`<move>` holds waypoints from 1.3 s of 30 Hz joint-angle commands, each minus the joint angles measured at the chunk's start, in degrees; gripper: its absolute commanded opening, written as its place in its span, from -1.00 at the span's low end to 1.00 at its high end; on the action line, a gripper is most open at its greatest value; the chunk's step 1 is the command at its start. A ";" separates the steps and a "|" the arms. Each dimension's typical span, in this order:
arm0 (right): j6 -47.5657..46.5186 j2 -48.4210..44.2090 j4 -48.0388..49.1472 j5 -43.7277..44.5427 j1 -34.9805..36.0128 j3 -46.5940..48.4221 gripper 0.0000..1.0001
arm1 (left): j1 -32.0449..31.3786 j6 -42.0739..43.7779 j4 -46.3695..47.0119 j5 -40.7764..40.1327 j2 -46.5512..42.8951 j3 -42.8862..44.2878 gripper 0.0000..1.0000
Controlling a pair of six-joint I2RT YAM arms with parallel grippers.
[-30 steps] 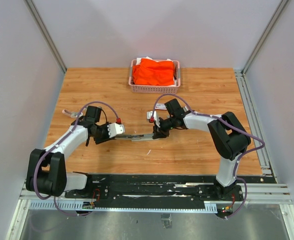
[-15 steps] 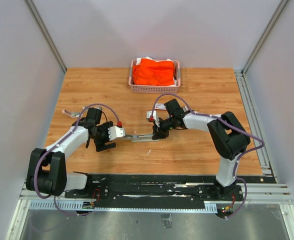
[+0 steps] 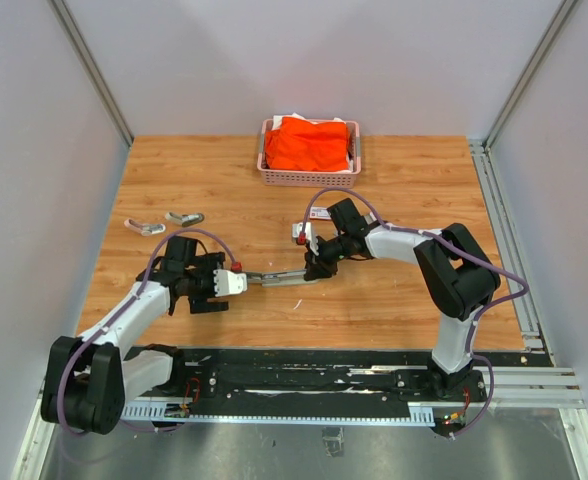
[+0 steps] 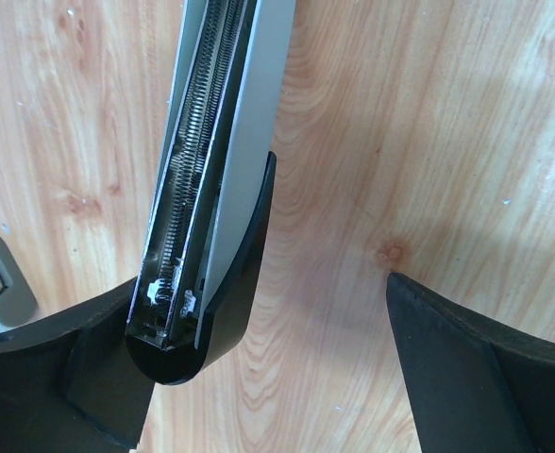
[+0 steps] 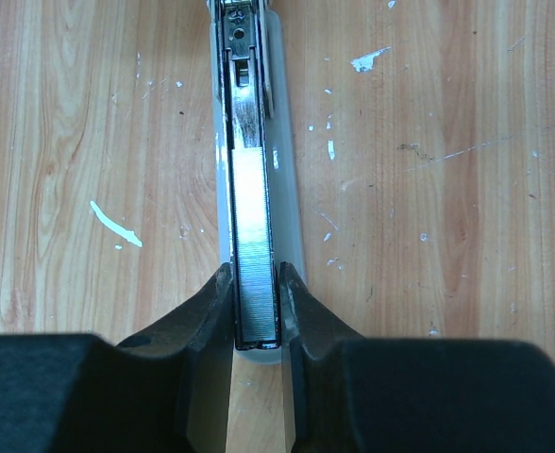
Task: Unload the staples from the stapler
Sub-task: Unload the staple at the center of the board.
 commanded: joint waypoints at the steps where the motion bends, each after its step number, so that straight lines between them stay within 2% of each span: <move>1: 1.80 1.02 -0.64 4.35 0.20 1.13 -0.78 | -0.37 4.09 0.07 1.86 -0.42 -2.57 0.91; 4: 1.85 1.10 -0.64 4.50 0.26 1.25 -0.78 | -1.05 7.14 -1.12 4.01 -1.58 -2.54 0.90; 8: 1.82 0.89 -0.80 4.75 0.25 1.24 -0.78 | -3.19 10.41 -1.50 2.40 -2.53 -2.50 0.89; 19: 2.01 1.18 -1.54 4.52 0.29 1.92 -0.77 | -8.11 26.96 -3.73 -13.77 -3.32 -7.42 0.89; 29: 2.21 1.09 -1.78 4.70 0.24 2.14 -0.77 | -9.15 34.12 -4.55 -17.16 -4.07 -9.79 0.85; 32: 2.07 0.90 -1.78 4.79 0.29 2.14 -0.77 | -9.22 29.35 -1.99 -14.88 -4.38 -8.59 0.84; 35: 1.61 0.52 -1.78 4.80 0.28 1.83 -0.77 | -9.11 18.93 1.87 -10.69 -4.26 -5.20 0.87; 37: 1.53 0.41 -1.61 4.95 0.37 1.72 -0.77 | -9.13 12.26 1.93 -7.40 -3.67 -2.19 0.88; 39: 1.56 0.40 -1.60 4.88 0.45 1.82 -0.77 | -9.17 9.24 1.14 -3.60 -2.96 -0.06 0.88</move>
